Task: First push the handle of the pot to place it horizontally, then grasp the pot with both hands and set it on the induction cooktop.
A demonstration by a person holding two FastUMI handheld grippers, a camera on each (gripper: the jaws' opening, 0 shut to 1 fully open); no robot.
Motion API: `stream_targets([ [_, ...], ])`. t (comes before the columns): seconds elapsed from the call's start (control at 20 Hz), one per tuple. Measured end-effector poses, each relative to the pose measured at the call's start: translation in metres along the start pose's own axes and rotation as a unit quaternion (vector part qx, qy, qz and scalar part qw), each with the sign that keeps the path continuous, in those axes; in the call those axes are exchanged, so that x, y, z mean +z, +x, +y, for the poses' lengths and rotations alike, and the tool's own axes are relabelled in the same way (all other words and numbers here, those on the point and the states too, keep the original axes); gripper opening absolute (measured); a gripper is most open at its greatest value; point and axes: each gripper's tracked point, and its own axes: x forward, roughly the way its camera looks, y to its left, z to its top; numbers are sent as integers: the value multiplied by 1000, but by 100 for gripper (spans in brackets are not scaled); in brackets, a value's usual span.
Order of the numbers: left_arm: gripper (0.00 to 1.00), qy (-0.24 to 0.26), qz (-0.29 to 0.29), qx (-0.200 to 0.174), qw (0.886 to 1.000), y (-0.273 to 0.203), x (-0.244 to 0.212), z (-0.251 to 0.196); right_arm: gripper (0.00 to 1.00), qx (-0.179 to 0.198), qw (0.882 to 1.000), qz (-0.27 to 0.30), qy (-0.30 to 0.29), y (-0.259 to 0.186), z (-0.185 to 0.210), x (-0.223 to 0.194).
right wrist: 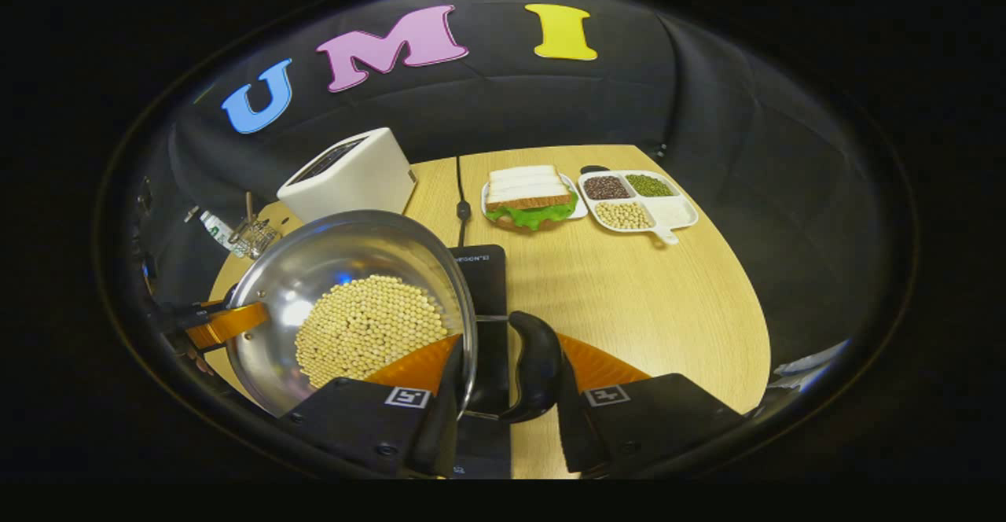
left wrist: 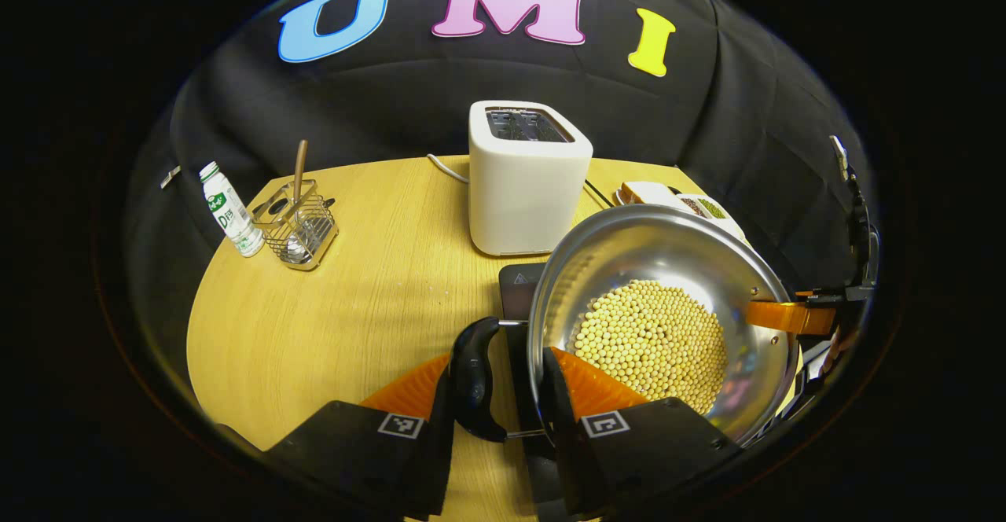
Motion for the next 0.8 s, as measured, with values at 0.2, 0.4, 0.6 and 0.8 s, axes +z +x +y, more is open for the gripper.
stream_targets([
  [0.2,63,-4,-4,1,1000,0,2,-1,64,-7,1000,-8,-3,-2,1,6],
  [0.4,92,-1,-13,-3,1000,-3,6,-5,100,-12,1000,-12,7,-5,5,12],
  [0.6,95,5,-18,-3,1000,-7,8,-6,99,-26,999,-25,-8,-9,2,14],
  [0.8,95,15,-29,3,999,-19,14,-4,99,-30,999,-45,2,-22,-1,21],
])
